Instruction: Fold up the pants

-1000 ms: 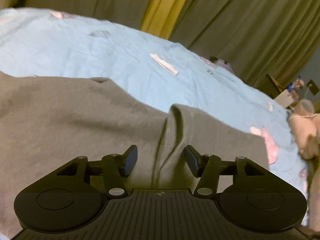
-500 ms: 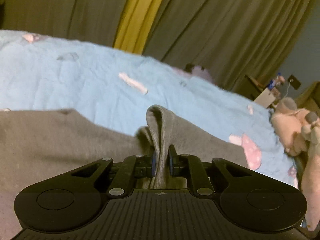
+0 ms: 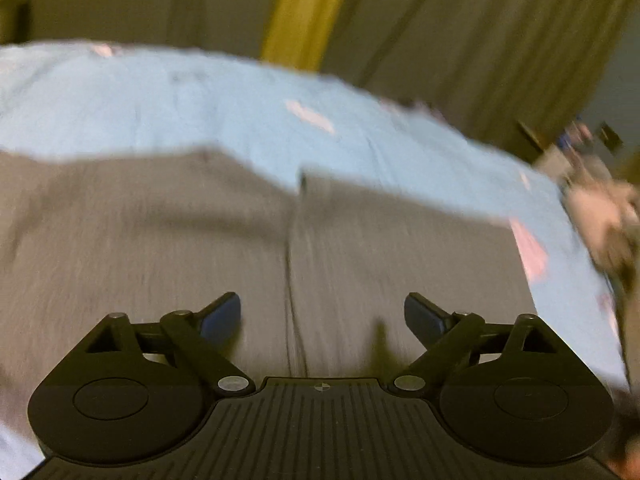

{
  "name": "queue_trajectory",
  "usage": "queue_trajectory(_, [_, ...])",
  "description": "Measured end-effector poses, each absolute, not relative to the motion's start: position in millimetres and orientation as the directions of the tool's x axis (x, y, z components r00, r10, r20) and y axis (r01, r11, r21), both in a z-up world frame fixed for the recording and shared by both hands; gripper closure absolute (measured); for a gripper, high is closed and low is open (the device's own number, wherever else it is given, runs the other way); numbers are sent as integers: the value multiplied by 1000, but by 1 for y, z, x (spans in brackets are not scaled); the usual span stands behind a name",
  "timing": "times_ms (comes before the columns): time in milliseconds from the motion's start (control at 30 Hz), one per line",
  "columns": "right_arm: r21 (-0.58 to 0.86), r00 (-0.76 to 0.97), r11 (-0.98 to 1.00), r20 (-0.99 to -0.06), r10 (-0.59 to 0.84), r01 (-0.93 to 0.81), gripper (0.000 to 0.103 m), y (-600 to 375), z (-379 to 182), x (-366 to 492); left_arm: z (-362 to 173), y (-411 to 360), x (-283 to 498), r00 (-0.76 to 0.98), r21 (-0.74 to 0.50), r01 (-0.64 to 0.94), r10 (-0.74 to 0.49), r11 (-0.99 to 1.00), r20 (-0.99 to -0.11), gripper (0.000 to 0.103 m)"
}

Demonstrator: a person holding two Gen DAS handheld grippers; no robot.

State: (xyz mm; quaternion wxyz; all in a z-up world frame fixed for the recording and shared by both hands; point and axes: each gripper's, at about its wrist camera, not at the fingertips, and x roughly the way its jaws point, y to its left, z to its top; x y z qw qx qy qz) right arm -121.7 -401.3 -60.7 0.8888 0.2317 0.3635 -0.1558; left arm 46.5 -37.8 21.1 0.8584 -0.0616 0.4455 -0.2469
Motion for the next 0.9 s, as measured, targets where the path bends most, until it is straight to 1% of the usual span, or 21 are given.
queue_trajectory(33, [290,680,847,-725,-110,446,4,-401,-62,-120,15,-33,40,427,-352,367,-492,861,-759,12])
queue_trajectory(100, [285,683,852,-722,-111,439,4,-398,-60,-121,-1,-28,35,353,-389,339,-500,856,-791,21])
queue_trajectory(133, [283,690,855,-715,-113,434,4,-396,-59,-122,-9,-27,32,328,-405,326,-504,854,-799,29])
queue_trajectory(200, [272,700,864,-704,-122,424,4,-393,-56,-125,-12,-26,28,345,-408,325,-509,853,-789,30])
queue_trajectory(233, [266,701,867,-702,-126,422,4,-391,-55,-125,-11,-28,27,349,-410,334,-516,848,-782,42])
queue_trajectory(267, [258,702,870,-700,-132,421,4,-390,-55,-125,-10,-31,27,337,-421,335,-524,843,-782,63])
queue_trajectory(300, [250,702,872,-698,-139,420,4,-389,-54,-125,-12,-32,30,317,-437,326,-532,839,-785,72])
queue_trajectory(400, [232,708,878,-689,-155,418,4,-386,-52,-127,-17,-32,29,315,-438,303,-523,846,-792,81])
queue_trajectory(433, [229,715,880,-681,-160,415,4,-385,-50,-128,-15,-30,28,323,-436,309,-524,845,-788,86])
queue_trajectory(533, [231,752,892,-638,-162,389,4,-380,-43,-136,-5,-22,24,360,-442,318,-538,839,-763,88])
queue_trajectory(600, [217,756,905,-636,-155,367,4,-377,-42,-135,-2,-14,23,376,-439,307,-532,844,-759,89])
queue_trajectory(633, [203,745,911,-650,-149,358,4,-375,-44,-133,-4,-11,25,371,-439,283,-519,853,-770,89])
queue_trajectory(700, [146,676,926,-724,-139,347,4,-368,-54,-121,-18,-7,30,330,-455,243,-514,857,-792,88])
queue_trajectory(733, [118,651,930,-744,-150,349,4,-366,-57,-117,-24,-5,31,320,-470,225,-521,853,-792,86])
queue_trajectory(767, [99,646,932,-746,-163,349,4,-364,-57,-115,-25,-2,31,327,-478,219,-526,851,-785,80])
queue_trajectory(800, [92,660,932,-730,-177,351,4,-362,-54,-117,-22,0,31,343,-481,213,-526,851,-778,77])
queue_trajectory(833, [90,695,932,-692,-196,352,4,-358,-48,-123,-17,3,29,374,-476,209,-519,855,-769,68])
queue_trajectory(867, [95,733,932,-647,-209,349,4,-355,-42,-130,-12,9,27,416,-463,196,-501,864,-759,54])
queue_trajectory(900, [107,780,936,-589,-211,334,4,-351,-35,-139,-7,17,24,462,-460,180,-488,869,-741,45])
